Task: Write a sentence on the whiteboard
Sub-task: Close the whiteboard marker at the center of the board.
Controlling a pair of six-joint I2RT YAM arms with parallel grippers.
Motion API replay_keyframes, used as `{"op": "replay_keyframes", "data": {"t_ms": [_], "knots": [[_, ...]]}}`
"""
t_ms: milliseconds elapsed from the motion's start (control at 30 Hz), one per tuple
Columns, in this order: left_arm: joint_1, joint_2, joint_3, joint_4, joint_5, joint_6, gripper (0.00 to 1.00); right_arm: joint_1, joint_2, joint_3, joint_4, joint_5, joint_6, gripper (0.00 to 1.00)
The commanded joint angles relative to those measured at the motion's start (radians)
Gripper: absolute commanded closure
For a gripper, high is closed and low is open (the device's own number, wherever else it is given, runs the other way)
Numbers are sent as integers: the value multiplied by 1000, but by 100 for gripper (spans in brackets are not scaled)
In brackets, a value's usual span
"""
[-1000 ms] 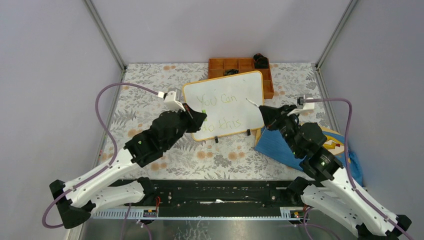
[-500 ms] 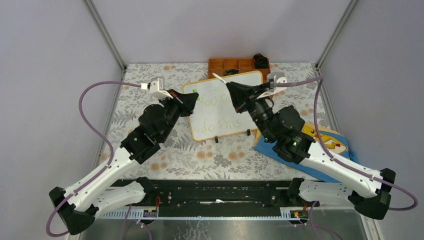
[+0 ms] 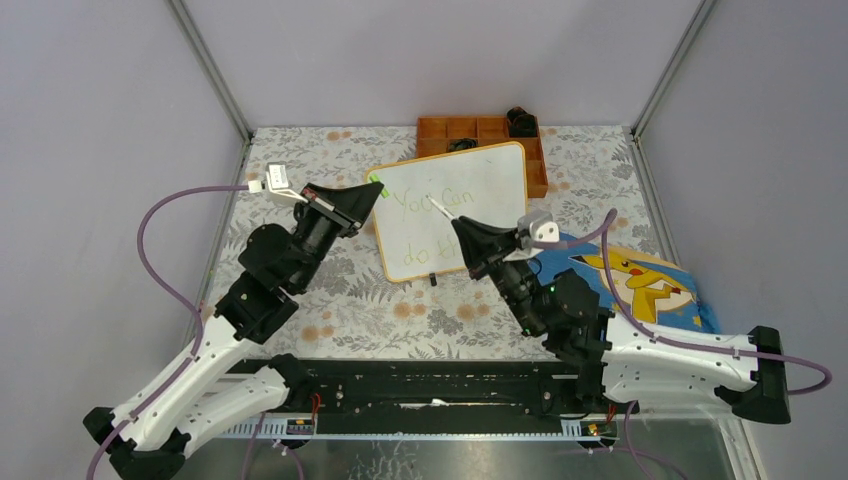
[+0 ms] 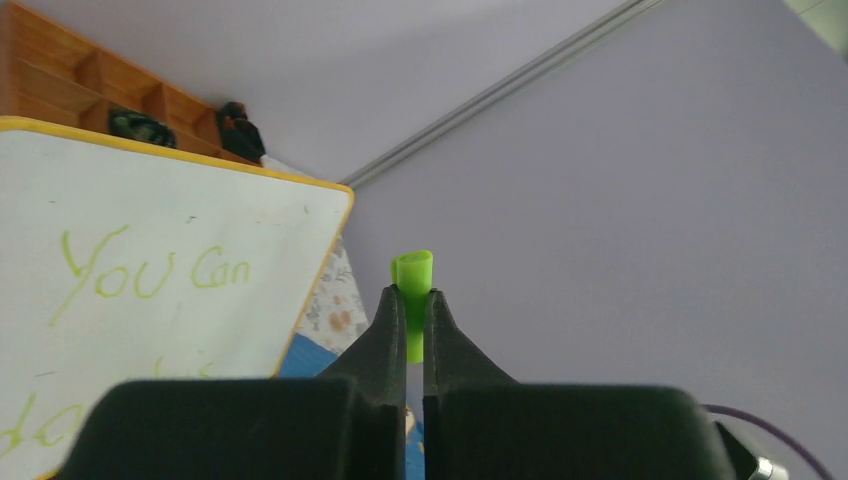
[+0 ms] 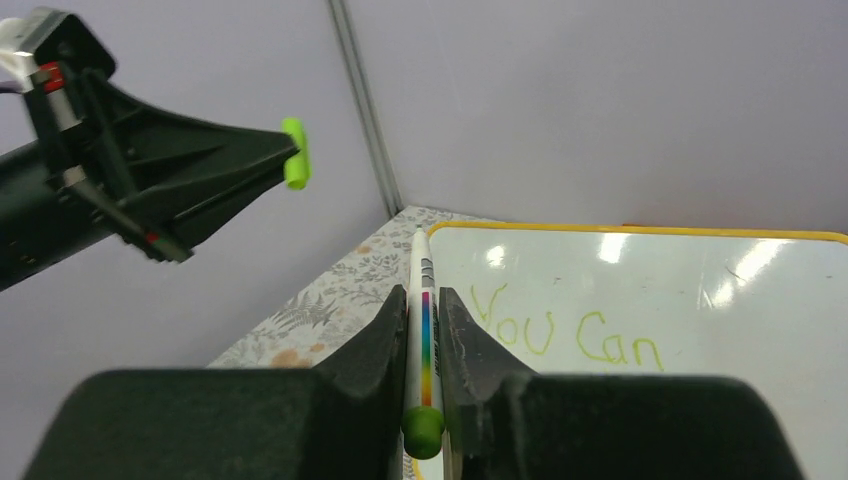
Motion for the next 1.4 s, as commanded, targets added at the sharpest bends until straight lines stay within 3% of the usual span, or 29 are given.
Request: {"op": "replay_keyframes", "data": {"t_ms": [0,233,433,700,1367], "knots": [[6,-20,14,101,63,-76,100,119,-26,-28,277,89,-181,100],[5,-61,-14,191,60,-140,100,331,104,-14,682,84,-596,100],[5,-103,-13,214,50,-192,100,415,263,8,955,47,-839,100],[5,-132,-31,218,84,-235,100,420,328,47,1033,9,-846,100],[5,-187,-84,246,111,-269,100,420,402,132,1006,6,-789,100]]}}
